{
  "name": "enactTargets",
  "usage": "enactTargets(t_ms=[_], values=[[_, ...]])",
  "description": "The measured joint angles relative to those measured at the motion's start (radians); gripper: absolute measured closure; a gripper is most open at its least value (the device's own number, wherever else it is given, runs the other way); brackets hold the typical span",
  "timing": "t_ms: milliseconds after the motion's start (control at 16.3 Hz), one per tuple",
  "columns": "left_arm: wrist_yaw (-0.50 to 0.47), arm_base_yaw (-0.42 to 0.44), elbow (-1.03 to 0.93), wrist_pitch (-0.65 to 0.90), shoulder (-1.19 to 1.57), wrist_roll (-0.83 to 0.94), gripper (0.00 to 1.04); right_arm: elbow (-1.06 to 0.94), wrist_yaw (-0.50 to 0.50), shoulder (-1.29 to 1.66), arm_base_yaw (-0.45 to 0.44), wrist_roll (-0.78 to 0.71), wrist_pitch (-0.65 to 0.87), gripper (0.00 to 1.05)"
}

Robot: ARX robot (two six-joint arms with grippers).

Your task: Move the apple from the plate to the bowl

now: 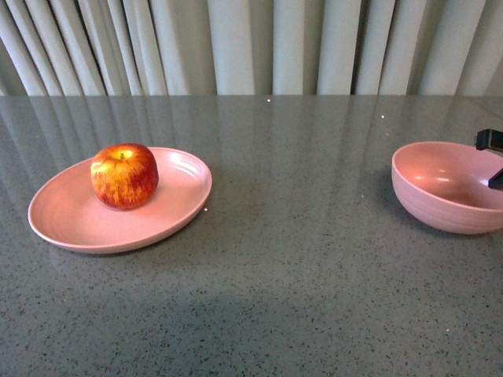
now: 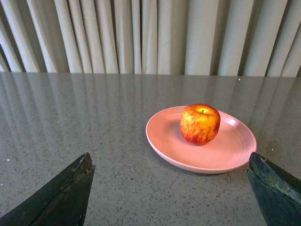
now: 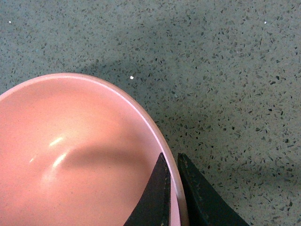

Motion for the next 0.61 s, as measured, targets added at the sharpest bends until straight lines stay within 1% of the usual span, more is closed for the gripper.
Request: enactTargets(t_ms=[245,306,429,612], values=[[0.000,0.000,0.000,0.000,0.000,0.000,0.07,0.004,-0.034,-0.043,0.003,0.023,-0.026,1.01],[0.000,0.000,0.000,0.000,0.000,0.000,0.07,0.010,-0.035,-0.073,0.016,0.027,-0.032,1.01],[0.000,0.000,0.000,0.000,0.000,0.000,0.07,0.038,-0.037,-0.128,0.069,0.031,-0.043,1.01],[0.000,0.000,0.000,0.000,0.000,0.000,0.07,0.083,-0.009,-0.138,0.204,0.031,-0.067,1.01]])
